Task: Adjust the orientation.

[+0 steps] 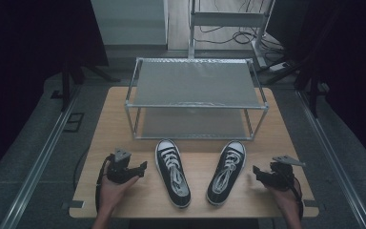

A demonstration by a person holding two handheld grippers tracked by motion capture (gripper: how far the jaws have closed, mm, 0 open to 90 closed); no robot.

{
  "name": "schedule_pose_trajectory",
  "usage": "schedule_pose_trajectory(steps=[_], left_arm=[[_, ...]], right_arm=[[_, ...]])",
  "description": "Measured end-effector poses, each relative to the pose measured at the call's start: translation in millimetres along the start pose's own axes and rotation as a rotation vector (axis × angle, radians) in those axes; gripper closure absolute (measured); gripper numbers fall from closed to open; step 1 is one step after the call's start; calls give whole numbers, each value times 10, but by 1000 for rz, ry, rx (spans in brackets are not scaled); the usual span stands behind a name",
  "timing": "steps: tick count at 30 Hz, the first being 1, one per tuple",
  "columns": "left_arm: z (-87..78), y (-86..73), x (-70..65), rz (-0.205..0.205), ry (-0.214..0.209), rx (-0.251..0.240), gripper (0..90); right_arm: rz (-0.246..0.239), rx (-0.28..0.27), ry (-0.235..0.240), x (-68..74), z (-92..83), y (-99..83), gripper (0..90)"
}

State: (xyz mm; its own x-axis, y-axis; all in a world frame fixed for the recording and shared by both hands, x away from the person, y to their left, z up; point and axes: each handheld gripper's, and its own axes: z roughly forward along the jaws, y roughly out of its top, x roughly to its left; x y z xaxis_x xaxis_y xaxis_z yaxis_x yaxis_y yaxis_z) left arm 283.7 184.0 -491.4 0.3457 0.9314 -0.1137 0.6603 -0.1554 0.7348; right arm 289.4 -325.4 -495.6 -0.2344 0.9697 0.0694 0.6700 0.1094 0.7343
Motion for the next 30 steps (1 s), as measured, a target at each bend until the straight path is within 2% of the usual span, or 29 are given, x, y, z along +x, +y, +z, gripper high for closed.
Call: schedule_pose_trajectory(steps=[2, 4, 5, 6, 7, 8, 9, 10, 11, 12, 13, 16, 17, 18, 19, 20, 22, 23, 24, 28, 29, 30], left_arm=[[-18, 3, 4, -11, -23, 8, 297], [-35, 3, 0, -10, -65, 15, 296], [-35, 3, 0, -10, -65, 15, 298], [-53, 6, -24, -3, -84, 13, 307], [-63, 9, -37, -3, -99, 11, 307], [-63, 9, -37, -3, -99, 11, 307], [-76, 15, -56, 1, -111, 8, 307], [-92, 25, -78, 8, -113, 5, 309], [-92, 25, -78, 8, -113, 5, 309], [-112, 39, -96, 17, -116, 1, 308], [-112, 39, -96, 17, -116, 1, 306], [-143, 60, -119, 16, -131, -6, 299], [-143, 60, -119, 16, -131, -6, 297], [-153, 66, -130, 16, -134, -2, 296], [-153, 66, -130, 16, -134, -2, 295], [-159, 69, -137, 18, -138, -1, 294], [-169, 74, -148, 22, -138, 4, 293], [-169, 74, -148, 22, -138, 4, 293], [-178, 77, -159, 25, -140, 4, 292], [-191, 85, -166, 22, -137, 12, 269], [-191, 85, -166, 22, -137, 12, 269], [-195, 87, -162, 21, -137, 13, 269]], right_arm=[[-20, -39, 12, 41, -84, 21, 339], [-41, -68, 53, 90, -164, 43, 455], [-41, -68, 53, 90, -164, 43, 455], [-85, -77, 115, 178, -240, 65, 632], [-95, -79, 142, 216, -261, 75, 673], [-95, -79, 142, 216, -261, 75, 673], [-109, -88, 173, 272, -293, 90, 725], [-152, -104, 230, 427, -369, 130, 787], [-152, -104, 230, 427, -369, 130, 787], [-190, -118, 279, 585, -432, 159, 844], [-205, -123, 300, 648, -452, 165, 872], [-253, -123, 394, 909, -491, 168, 898], [-253, -123, 394, 909, -491, 168, 898], [-308, -121, 440, 1117, -508, 157, 899], [-308, -121, 440, 1117, -508, 157, 899], [-346, -115, 475, 1290, -524, 133, 899], [-363, -107, 504, 1419, -527, 104, 899], [-363, -107, 504, 1419, -527, 104, 899], [-382, -81, 535, 1555, -511, 58, 899], [-414, -45, 554, 1761, -479, -36, 899], [-414, -45, 554, 1761, -479, -36, 899], [-434, -25, 552, 1844, -459, -75, 898]])
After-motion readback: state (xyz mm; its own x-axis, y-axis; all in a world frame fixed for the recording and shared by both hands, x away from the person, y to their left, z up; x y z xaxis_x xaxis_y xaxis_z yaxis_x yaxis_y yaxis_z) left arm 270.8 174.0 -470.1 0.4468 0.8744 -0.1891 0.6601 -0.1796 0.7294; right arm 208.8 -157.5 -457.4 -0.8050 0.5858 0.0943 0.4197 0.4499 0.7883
